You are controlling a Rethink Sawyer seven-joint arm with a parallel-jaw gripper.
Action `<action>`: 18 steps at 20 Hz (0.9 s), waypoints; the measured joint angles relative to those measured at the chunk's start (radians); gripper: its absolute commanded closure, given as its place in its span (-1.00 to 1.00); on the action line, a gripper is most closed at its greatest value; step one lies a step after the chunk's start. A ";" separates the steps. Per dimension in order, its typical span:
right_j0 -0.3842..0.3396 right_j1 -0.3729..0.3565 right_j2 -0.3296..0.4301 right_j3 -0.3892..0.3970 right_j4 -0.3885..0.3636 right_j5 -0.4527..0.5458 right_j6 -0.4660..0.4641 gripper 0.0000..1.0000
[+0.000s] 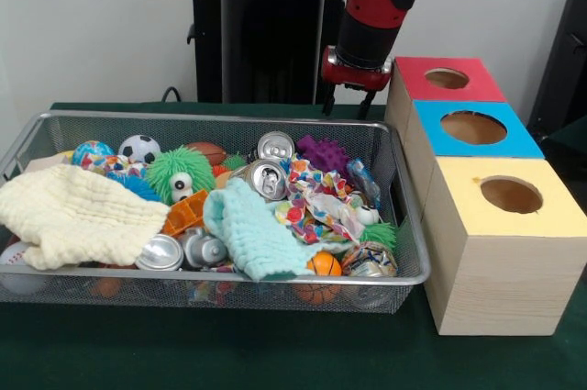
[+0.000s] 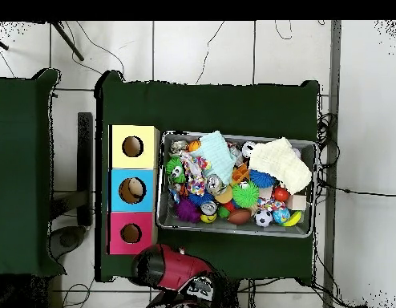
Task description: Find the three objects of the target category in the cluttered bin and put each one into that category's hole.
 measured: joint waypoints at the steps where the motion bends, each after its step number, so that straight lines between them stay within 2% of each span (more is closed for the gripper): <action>1: 0.000 0.000 0.000 0.000 0.000 0.000 0.000 -1.00; 18: -0.031 0.000 0.000 0.000 0.000 0.000 0.000 -1.00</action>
